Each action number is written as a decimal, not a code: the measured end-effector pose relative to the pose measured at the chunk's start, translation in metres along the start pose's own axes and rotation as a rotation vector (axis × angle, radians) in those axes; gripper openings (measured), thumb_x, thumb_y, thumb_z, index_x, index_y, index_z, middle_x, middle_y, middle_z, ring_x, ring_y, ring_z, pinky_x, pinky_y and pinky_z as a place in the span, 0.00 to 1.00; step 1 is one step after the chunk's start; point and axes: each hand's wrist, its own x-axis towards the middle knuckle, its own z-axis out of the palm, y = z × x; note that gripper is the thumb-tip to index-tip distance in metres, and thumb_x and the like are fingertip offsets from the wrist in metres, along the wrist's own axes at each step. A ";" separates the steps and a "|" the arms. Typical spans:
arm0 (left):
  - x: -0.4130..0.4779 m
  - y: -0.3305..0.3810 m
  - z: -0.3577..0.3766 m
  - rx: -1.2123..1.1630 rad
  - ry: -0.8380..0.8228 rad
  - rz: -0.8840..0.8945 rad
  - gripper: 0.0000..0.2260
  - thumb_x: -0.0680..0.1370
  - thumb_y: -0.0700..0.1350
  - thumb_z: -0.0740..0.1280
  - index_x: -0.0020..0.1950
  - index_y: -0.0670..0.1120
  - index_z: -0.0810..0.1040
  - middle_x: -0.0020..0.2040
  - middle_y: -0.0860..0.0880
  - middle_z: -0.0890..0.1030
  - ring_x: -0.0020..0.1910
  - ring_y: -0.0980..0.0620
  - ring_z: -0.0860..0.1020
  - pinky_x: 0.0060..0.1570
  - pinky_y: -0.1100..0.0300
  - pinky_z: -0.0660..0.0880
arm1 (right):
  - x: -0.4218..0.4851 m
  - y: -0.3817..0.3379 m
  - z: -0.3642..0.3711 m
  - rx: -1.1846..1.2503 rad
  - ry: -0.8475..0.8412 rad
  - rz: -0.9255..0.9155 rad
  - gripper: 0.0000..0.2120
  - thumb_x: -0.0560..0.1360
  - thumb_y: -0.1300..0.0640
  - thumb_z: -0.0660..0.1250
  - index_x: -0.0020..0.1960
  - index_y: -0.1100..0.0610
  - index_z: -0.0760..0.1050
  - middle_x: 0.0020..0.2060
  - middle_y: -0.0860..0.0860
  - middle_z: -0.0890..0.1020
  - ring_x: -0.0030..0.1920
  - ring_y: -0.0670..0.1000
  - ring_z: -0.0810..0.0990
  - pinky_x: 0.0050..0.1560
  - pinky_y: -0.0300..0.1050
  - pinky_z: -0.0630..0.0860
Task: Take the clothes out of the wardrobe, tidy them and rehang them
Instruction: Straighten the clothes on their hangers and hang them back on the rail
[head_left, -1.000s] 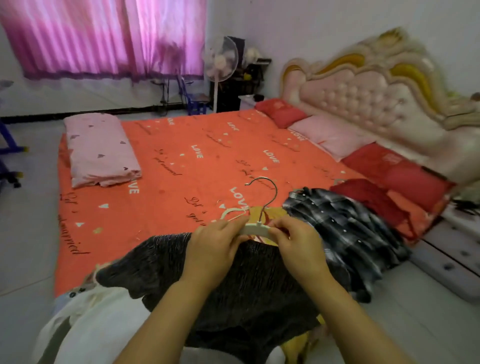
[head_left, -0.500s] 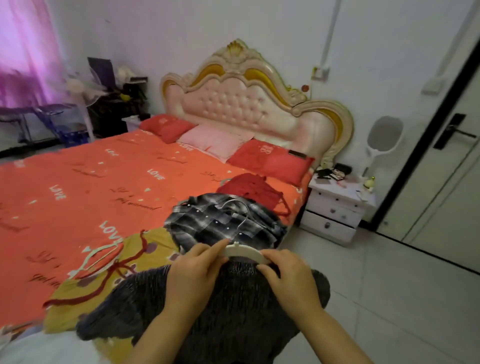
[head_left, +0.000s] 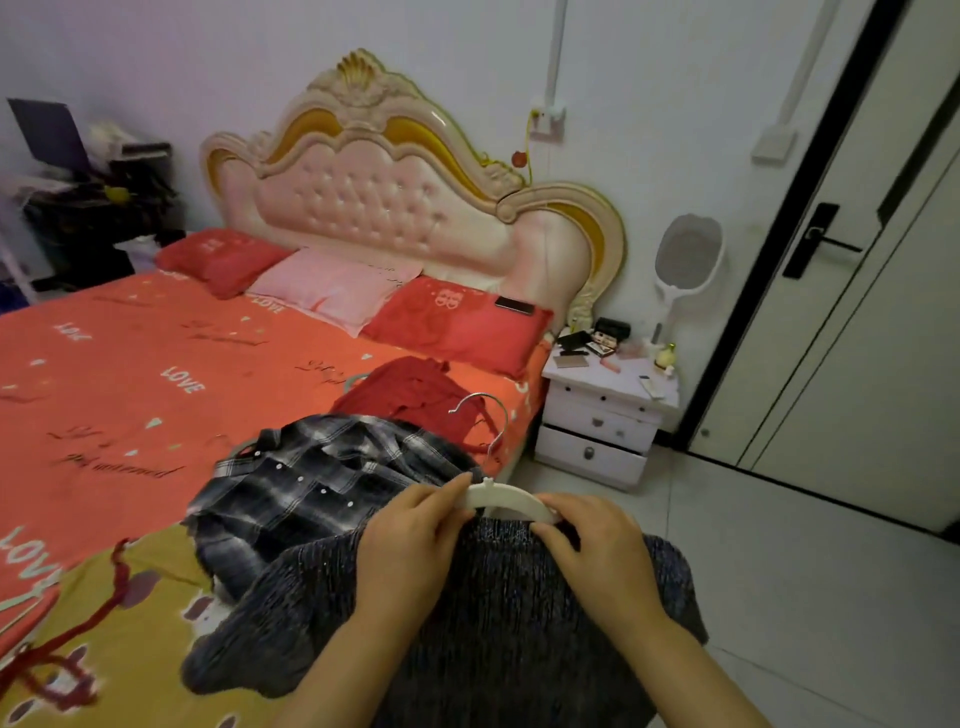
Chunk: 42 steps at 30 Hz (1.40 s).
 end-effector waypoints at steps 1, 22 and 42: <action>0.016 -0.003 0.013 -0.014 0.006 -0.003 0.15 0.70 0.41 0.74 0.56 0.49 0.82 0.40 0.49 0.81 0.37 0.46 0.79 0.32 0.52 0.76 | 0.018 0.009 0.001 -0.011 0.001 -0.002 0.11 0.74 0.49 0.67 0.56 0.46 0.79 0.44 0.43 0.81 0.46 0.47 0.76 0.51 0.47 0.72; 0.309 -0.067 0.226 0.054 0.190 -0.220 0.13 0.71 0.41 0.74 0.55 0.47 0.83 0.37 0.47 0.80 0.37 0.44 0.78 0.31 0.50 0.76 | 0.393 0.183 0.061 0.029 -0.105 -0.236 0.12 0.74 0.52 0.69 0.57 0.51 0.80 0.43 0.48 0.82 0.45 0.52 0.78 0.48 0.54 0.74; 0.489 -0.206 0.333 0.211 0.304 -0.594 0.14 0.72 0.42 0.73 0.57 0.48 0.81 0.37 0.47 0.80 0.37 0.45 0.77 0.31 0.53 0.73 | 0.671 0.231 0.215 0.075 -0.246 -0.623 0.13 0.68 0.56 0.75 0.53 0.53 0.83 0.33 0.49 0.79 0.35 0.54 0.78 0.38 0.47 0.69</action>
